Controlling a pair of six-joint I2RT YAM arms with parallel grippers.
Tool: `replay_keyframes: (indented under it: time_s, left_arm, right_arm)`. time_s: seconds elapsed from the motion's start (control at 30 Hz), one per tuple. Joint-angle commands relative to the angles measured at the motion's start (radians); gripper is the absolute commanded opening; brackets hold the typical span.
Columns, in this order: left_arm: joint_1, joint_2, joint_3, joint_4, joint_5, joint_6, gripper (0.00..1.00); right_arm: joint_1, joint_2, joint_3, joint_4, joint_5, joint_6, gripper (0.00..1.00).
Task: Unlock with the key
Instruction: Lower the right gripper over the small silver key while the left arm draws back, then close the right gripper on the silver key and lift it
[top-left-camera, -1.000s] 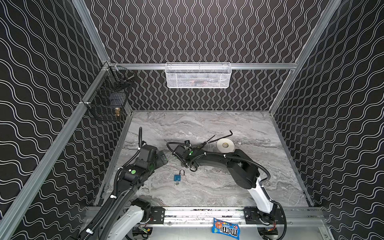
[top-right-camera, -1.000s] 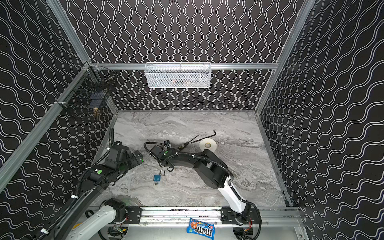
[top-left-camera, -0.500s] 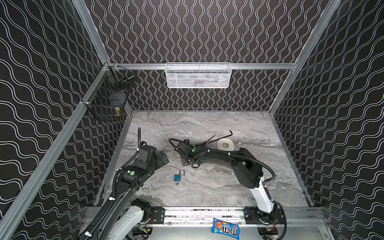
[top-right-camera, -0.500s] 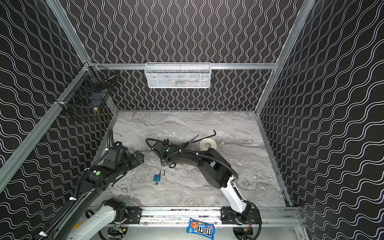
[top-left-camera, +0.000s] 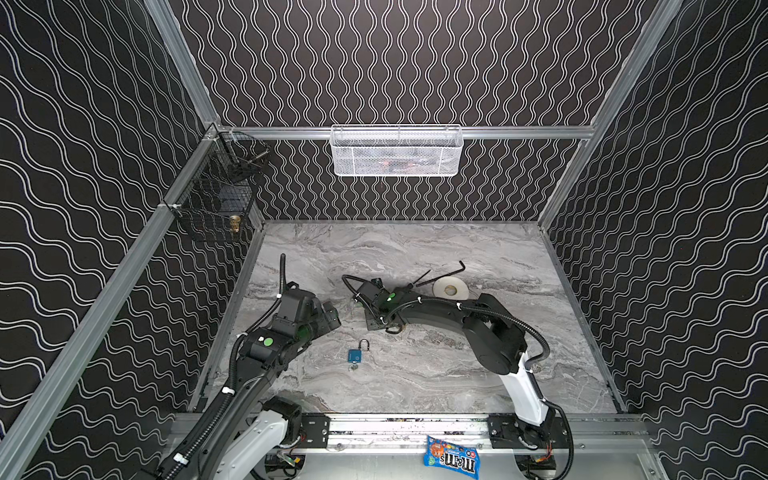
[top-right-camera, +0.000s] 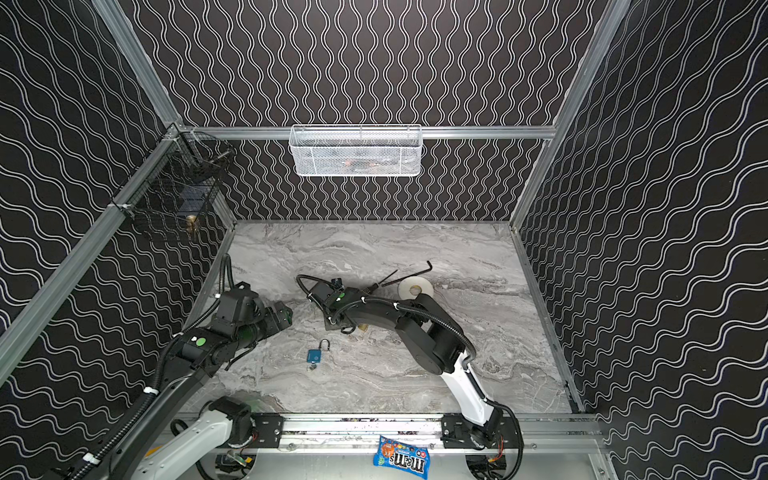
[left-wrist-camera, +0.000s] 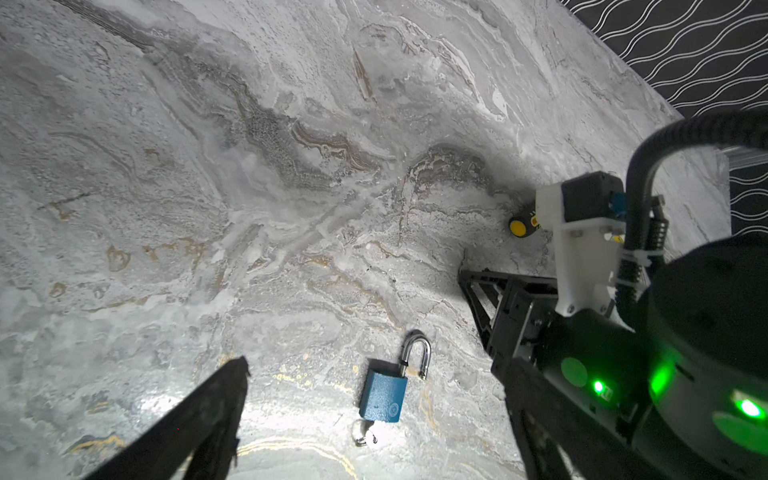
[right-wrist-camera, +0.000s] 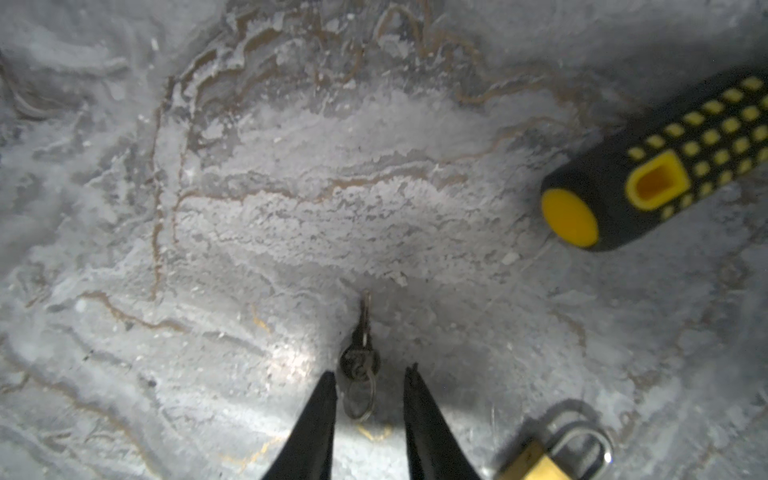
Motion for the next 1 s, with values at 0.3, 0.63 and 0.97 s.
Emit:
replay_keyframes:
  time_s: [0.3, 0.63, 0.97]
  left_arm:
    - [0.001, 0.016, -0.004, 0.030, 0.018, 0.013, 0.99]
    - [0.001, 0.017, -0.011, 0.041, 0.035, -0.001, 0.99]
    - [0.001, 0.009, -0.011, 0.086, 0.105, -0.065, 0.98]
  right_arm:
    - [0.001, -0.008, -0.023, 0.016, -0.002, 0.000, 0.16]
    - [-0.008, -0.024, -0.048, 0.037, -0.013, -0.012, 0.04]
    - [-0.014, -0.154, -0.194, 0.161, -0.051, -0.073, 0.00]
